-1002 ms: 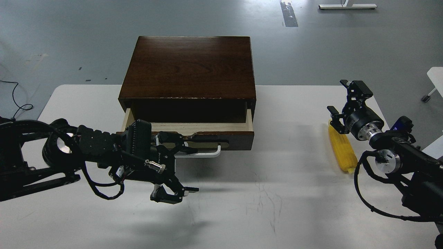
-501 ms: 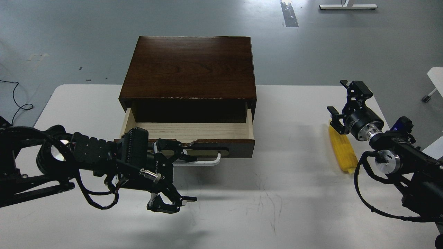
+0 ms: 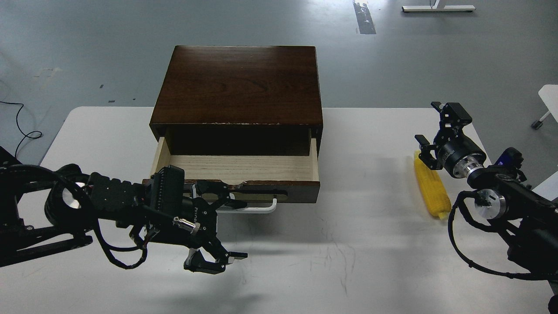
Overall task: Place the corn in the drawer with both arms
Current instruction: 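Pull the drawer open toward the robot with the left gripper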
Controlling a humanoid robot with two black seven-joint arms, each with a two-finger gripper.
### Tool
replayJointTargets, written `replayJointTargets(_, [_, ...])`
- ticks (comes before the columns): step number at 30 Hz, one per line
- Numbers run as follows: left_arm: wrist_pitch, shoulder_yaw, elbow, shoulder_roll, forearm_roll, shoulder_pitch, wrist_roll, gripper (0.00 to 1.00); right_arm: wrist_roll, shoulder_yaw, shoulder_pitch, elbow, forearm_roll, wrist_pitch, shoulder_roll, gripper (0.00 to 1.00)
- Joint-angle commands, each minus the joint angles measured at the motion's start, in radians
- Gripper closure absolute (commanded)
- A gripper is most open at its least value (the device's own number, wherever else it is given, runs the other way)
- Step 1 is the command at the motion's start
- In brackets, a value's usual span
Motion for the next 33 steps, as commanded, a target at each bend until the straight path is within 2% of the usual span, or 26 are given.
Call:
replayJointTargets(1, [0.053,0.0,0.001,0.009,0.0,0.001,0.003,0.01,0.0,0.0,0.0,0.001,0.0,0.0,0.0,0.0])
replayJointTargets(23, [0.092,-0.001,0.003,0.008,0.0,0.011,0.007,0.01,0.0,-0.002,-0.001,-0.002,0.0,0.0,0.0,0.0])
replayJointTargets(27, [0.135,-0.001,0.004,0.009,0.0,0.017,0.007,0.01,0.0,-0.002,-0.001,-0.002,0.0,0.0,0.0,0.0])
replayJointTargets(33, [0.153,-0.003,0.01,0.015,0.0,0.019,0.007,0.01,0.0,-0.002,-0.001,-0.002,0.0,0.0,0.0,0.0])
